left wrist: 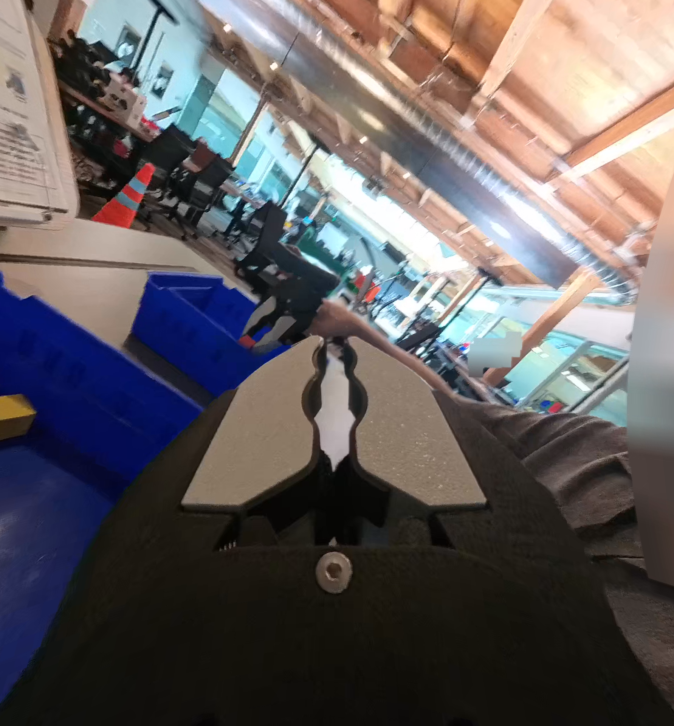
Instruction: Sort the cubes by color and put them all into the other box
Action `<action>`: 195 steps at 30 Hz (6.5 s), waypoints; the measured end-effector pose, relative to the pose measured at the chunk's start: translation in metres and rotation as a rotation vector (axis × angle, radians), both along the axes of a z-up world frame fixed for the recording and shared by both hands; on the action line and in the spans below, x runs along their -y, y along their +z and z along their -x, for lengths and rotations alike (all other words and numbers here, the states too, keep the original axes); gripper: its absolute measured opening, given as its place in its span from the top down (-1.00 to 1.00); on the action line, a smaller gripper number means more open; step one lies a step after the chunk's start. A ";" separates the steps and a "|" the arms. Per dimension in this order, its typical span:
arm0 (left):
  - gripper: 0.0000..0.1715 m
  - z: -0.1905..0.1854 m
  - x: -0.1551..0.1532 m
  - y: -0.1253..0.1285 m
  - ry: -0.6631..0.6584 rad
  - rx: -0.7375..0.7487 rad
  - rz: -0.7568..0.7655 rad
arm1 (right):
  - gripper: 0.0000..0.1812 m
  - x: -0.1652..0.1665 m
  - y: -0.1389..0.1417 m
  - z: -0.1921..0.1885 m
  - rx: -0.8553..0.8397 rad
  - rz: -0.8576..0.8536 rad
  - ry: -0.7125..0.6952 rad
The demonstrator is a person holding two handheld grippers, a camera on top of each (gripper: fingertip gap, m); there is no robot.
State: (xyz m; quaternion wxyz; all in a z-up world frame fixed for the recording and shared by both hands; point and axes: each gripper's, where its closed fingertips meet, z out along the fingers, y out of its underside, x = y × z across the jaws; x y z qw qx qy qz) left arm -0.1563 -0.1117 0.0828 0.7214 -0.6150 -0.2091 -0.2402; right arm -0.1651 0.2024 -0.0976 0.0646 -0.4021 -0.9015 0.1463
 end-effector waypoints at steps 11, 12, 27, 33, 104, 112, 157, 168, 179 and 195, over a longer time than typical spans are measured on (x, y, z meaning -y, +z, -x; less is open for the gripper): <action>0.59 0.030 0.006 -0.100 0.173 -0.279 0.803 | 0.51 -0.005 -0.058 0.014 0.170 -0.135 -0.018; 0.53 0.026 0.004 -0.107 0.130 -0.329 0.848 | 0.45 -0.006 -0.058 0.014 0.163 -0.147 -0.019; 0.45 0.026 0.056 -0.212 -0.373 -0.359 1.686 | 0.49 -0.010 0.007 -0.027 -0.174 -0.210 -0.024; 0.45 0.020 0.057 -0.226 -0.317 -0.207 1.705 | 0.49 -0.010 0.012 -0.034 -0.222 -0.198 -0.018; 0.44 0.048 0.003 -0.002 0.699 -0.852 0.514 | 0.68 -0.114 -0.040 -0.068 0.369 -0.423 -0.250; 0.35 0.104 0.005 -0.052 0.455 -0.919 1.026 | 0.50 -0.111 -0.058 -0.074 0.419 -0.405 -0.261; 0.66 0.173 0.032 -0.216 -0.705 -0.926 1.965 | 0.46 -0.065 0.033 -0.079 -0.131 -0.336 -0.146; 0.66 -0.016 -0.065 -0.085 -0.759 -0.246 0.628 | 0.39 0.094 0.083 -0.080 -0.775 0.077 0.292; 0.66 -0.091 -0.077 -0.055 -0.966 0.124 0.373 | 0.49 0.224 0.121 -0.090 -1.008 0.232 0.585; 0.46 -0.109 -0.089 -0.043 -1.007 0.186 0.274 | 0.70 0.234 0.130 -0.098 -0.937 0.319 0.624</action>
